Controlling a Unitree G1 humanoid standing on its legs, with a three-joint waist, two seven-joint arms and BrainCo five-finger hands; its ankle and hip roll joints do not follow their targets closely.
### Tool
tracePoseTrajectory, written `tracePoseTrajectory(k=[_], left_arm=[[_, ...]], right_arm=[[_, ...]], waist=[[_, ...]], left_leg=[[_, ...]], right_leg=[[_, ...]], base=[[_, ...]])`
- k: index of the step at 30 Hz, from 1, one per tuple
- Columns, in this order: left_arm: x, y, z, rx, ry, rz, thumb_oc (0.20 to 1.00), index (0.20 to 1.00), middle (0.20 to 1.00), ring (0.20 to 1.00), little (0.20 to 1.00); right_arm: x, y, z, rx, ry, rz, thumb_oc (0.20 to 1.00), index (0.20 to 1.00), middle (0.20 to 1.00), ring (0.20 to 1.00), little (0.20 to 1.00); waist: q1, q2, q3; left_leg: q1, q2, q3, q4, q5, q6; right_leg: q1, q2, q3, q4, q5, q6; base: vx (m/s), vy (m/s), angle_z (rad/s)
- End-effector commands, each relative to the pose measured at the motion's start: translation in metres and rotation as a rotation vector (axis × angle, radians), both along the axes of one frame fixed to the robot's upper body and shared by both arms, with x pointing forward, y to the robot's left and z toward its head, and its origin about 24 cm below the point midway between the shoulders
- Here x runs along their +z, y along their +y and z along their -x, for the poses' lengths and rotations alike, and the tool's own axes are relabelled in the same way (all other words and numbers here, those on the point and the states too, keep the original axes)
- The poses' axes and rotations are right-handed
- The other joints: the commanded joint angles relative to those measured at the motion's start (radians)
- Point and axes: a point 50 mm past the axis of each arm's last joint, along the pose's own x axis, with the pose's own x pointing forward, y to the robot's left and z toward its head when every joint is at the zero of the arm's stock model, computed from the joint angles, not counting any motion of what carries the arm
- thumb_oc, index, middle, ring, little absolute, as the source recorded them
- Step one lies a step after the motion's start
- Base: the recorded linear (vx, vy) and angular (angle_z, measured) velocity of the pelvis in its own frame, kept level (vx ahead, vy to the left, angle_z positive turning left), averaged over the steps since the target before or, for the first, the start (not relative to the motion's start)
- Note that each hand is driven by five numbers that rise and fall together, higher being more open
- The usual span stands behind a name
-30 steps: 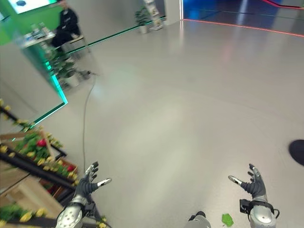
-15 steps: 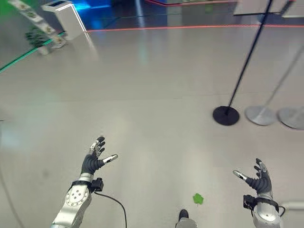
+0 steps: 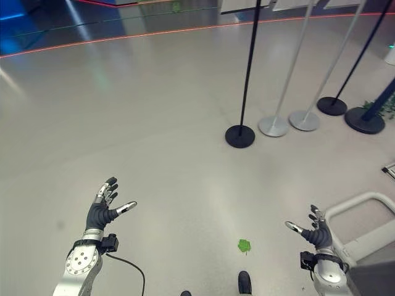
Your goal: Pick up the fruits from the basket on one side to the basket on the other side
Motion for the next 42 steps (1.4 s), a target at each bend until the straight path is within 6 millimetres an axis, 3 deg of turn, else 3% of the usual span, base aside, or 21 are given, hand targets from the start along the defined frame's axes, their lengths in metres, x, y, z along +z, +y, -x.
tracePoseTrajectory(k=[1,4,5,6,7,8,9,11,14,23,30,32,33,34,35,36,38,39,40,41,42], left_arm=[[0.029,0.001,-0.009,-0.047,-0.132,-0.026,1.0,1.0,1.0,1.0,1.0],[0.026,-0.006,-0.016,-0.09,-0.101,-0.044,1.0,1.0,1.0,1.0,1.0],[0.026,-0.006,-0.016,-0.09,-0.102,-0.044,1.0,1.0,1.0,1.0,1.0],[0.026,-0.011,-0.017,-0.124,-0.092,-0.065,1.0,1.0,1.0,1.0,1.0],[0.026,-0.011,-0.017,-0.124,-0.092,-0.065,1.0,1.0,1.0,1.0,1.0],[0.025,-0.009,-0.012,-0.128,-0.08,-0.084,1.0,1.0,1.0,1.0,1.0],[0.025,-0.008,-0.011,-0.128,-0.079,-0.084,1.0,1.0,1.0,1.0,1.0],[0.019,-0.008,-0.004,-0.134,-0.058,-0.084,1.0,1.0,1.0,1.0,1.0],[0.015,-0.007,-0.002,-0.119,-0.04,-0.081,1.0,1.0,1.0,1.0,1.0],[0.005,-0.018,-0.01,-0.102,-0.012,-0.046,1.0,1.0,1.0,1.0,1.0],[0.01,-0.032,-0.022,-0.136,-0.046,0.005,1.0,1.0,1.0,1.0,1.0],[0.008,-0.029,-0.022,-0.114,-0.044,0.039,1.0,1.0,1.0,1.0,1.0],[0.008,-0.025,-0.021,-0.095,-0.046,0.065,1.0,1.0,1.0,1.0,1.0],[0.008,-0.025,-0.021,-0.095,-0.047,0.065,1.0,1.0,1.0,1.0,1.0],[0.002,-0.022,-0.018,-0.07,-0.022,0.092,1.0,1.0,1.0,1.0,1.0],[-0.002,-0.02,-0.015,-0.054,-0.01,0.1,1.0,1.0,1.0,1.0,1.0],[-0.006,-0.018,-0.013,-0.04,0.007,0.097,1.0,1.0,1.0,1.0,1.0],[-0.01,-0.017,-0.01,-0.031,0.021,0.097,1.0,1.0,1.0,1.0,1.0],[-0.016,-0.013,-0.006,-0.013,0.043,0.105,1.0,1.0,1.0,1.0,1.0],[-0.017,-0.01,-0.005,-0.003,0.049,0.11,1.0,1.0,1.0,1.0,1.0],[-0.017,-0.01,-0.005,-0.003,0.049,0.11,1.0,1.0,1.0,1.0,1.0]], right_arm=[[0.022,-0.009,-0.008,0.018,-0.09,0.067,1.0,1.0,1.0,1.0,1.0],[0.014,-0.014,0.001,-0.02,-0.047,0.067,1.0,1.0,1.0,1.0,1.0],[0.014,-0.014,0.0,-0.02,-0.048,0.066,1.0,1.0,1.0,1.0,1.0],[0.014,-0.013,-0.003,-0.032,-0.05,0.074,1.0,1.0,1.0,1.0,1.0],[0.014,-0.013,-0.003,-0.032,-0.05,0.075,1.0,1.0,1.0,1.0,1.0],[0.012,-0.013,-0.003,-0.033,-0.034,0.081,1.0,1.0,1.0,1.0,1.0],[0.012,-0.012,-0.002,-0.033,-0.033,0.081,1.0,1.0,1.0,1.0,1.0],[0.014,-0.011,-0.007,-0.022,-0.031,0.105,1.0,1.0,1.0,1.0,1.0],[0.015,-0.006,-0.014,0.005,-0.029,0.121,1.0,1.0,1.0,1.0,1.0],[0.013,-0.012,-0.006,-0.004,0.005,0.156,1.0,1.0,1.0,1.0,1.0],[0.031,-0.02,-0.004,-0.001,-0.041,0.223,1.0,1.0,1.0,1.0,1.0],[0.034,-0.017,-0.008,0.015,-0.062,0.225,1.0,1.0,1.0,1.0,1.0],[0.038,-0.012,-0.015,0.041,-0.085,0.216,1.0,1.0,1.0,1.0,1.0],[0.038,-0.012,-0.015,0.041,-0.086,0.216,1.0,1.0,1.0,1.0,1.0],[0.04,-0.005,-0.02,0.083,-0.09,0.219,1.0,1.0,1.0,1.0,1.0],[0.041,0.0,-0.022,0.109,-0.1,0.209,1.0,1.0,1.0,1.0,1.0],[0.04,0.002,-0.024,0.113,-0.098,0.195,1.0,1.0,1.0,1.0,1.0],[0.041,0.004,-0.027,0.115,-0.11,0.182,1.0,1.0,1.0,1.0,1.0],[0.044,0.01,-0.035,0.135,-0.135,0.169,1.0,1.0,1.0,1.0,1.0],[0.043,0.015,-0.039,0.156,-0.138,0.16,1.0,1.0,1.0,1.0,1.0],[0.043,0.016,-0.039,0.157,-0.138,0.16,1.0,1.0,1.0,1.0,1.0]], waist=[[-0.026,-0.06,-0.014],[-0.038,-0.058,0.012],[-0.038,-0.061,0.011],[-0.01,-0.049,0.032],[-0.011,-0.049,0.032],[0.011,-0.041,0.025],[0.009,-0.04,0.026],[0.044,-0.038,0.019],[0.064,-0.019,0.02],[0.05,0.009,0.017],[-0.007,0.058,0.019],[-0.01,0.06,0.03],[0.015,0.058,0.057],[0.015,0.058,0.057],[0.048,0.036,0.063],[0.051,0.025,0.067],[0.053,0.015,0.069],[0.055,0.011,0.071],[0.093,0.011,0.074],[0.115,0.007,0.077],[0.115,0.007,0.077]], left_leg=[[-0.06,-0.029,-0.013,0.153,-0.075,-0.006],[-0.025,-0.038,0.046,0.118,-0.086,0.016],[-0.028,-0.041,0.046,0.117,-0.081,0.017],[0.005,-0.049,0.094,0.075,-0.067,0.024],[0.006,-0.049,0.093,0.074,-0.066,0.024],[0.027,-0.034,0.154,0.056,-0.082,0.016],[0.029,-0.034,0.153,0.056,-0.082,0.016],[0.037,-0.02,0.259,0.057,-0.08,0.014],[0.058,-0.018,0.304,0.039,-0.077,0.011],[0.075,-0.007,0.296,0.041,-0.098,-0.003],[0.087,0.077,0.275,0.127,-0.11,-0.057],[0.063,0.139,0.281,0.257,-0.048,-0.09],[0.018,0.183,0.207,0.369,0.071,-0.131],[0.014,0.186,0.205,0.371,0.074,-0.133],[-0.049,0.113,0.057,0.396,0.034,-0.139],[-0.09,0.083,0.027,0.337,-0.032,-0.119],[-0.101,0.099,0.046,0.272,-0.04,-0.11],[-0.13,0.136,0.052,0.217,-0.007,-0.116],[-0.207,0.149,-0.002,0.113,0.087,-0.13],[-0.232,0.127,-0.069,0.057,0.13,-0.134],[-0.229,0.127,-0.069,0.052,0.133,-0.135]], right_leg=[[-0.021,-0.038,-0.057,0.019,0.058,0.085],[-0.135,-0.027,-0.187,0.123,0.065,0.098],[-0.139,-0.029,-0.186,0.123,0.068,0.097],[-0.159,-0.148,-0.479,0.189,0.114,0.116],[-0.158,-0.148,-0.48,0.19,0.114,0.116],[-0.124,-0.212,-0.647,0.197,0.115,0.132],[-0.12,-0.211,-0.649,0.195,0.116,0.132],[-0.044,-0.312,-0.834,0.173,0.155,0.135],[-0.019,-0.36,-0.877,0.181,0.189,0.135],[-0.034,-0.357,-0.816,0.204,0.155,0.133],[0.011,-0.36,-0.743,0.22,0.05,0.099],[0.031,-0.324,-0.714,0.239,-0.014,0.06],[0.043,-0.278,-0.673,0.246,-0.063,0.021],[0.043,-0.274,-0.675,0.243,-0.064,0.016],[0.06,-0.251,-0.637,0.204,-0.082,0.009],[0.068,-0.238,-0.617,0.184,-0.079,0.017],[0.072,-0.234,-0.6,0.168,-0.072,0.029],[0.085,-0.222,-0.587,0.148,-0.079,0.04],[0.108,-0.19,-0.557,0.119,-0.086,0.051],[0.114,-0.17,-0.541,0.093,-0.065,0.041],[0.116,-0.168,-0.541,0.09,-0.063,0.041]], base=[[-0.05,0.214,-0.78],[-0.06,0.218,-1.05],[-0.08,0.249,-1.41],[-0.07,0.177,-1.13],[-0.04,0.216,-1.54],[0.01,0.038,-1.19],[-0.03,0.022,-1.48],[-0.06,-0.03,-1.32],[0.0,-0.034,-1.06],[0.12,-0.185,-0.48],[0.12,-0.207,-0.01],[0.15,-0.243,-0.22],[0.16,-0.221,-0.49],[0.24,-0.253,-1.09],[0.22,-0.157,-1.12],[0.3,-0.137,-1.51],[0.15,0.002,-1.23],[0.25,0.076,-0.72],[0.29,0.097,-0.37],[0.23,0.074,-0.6],[0.12,0.069,-1.08]])
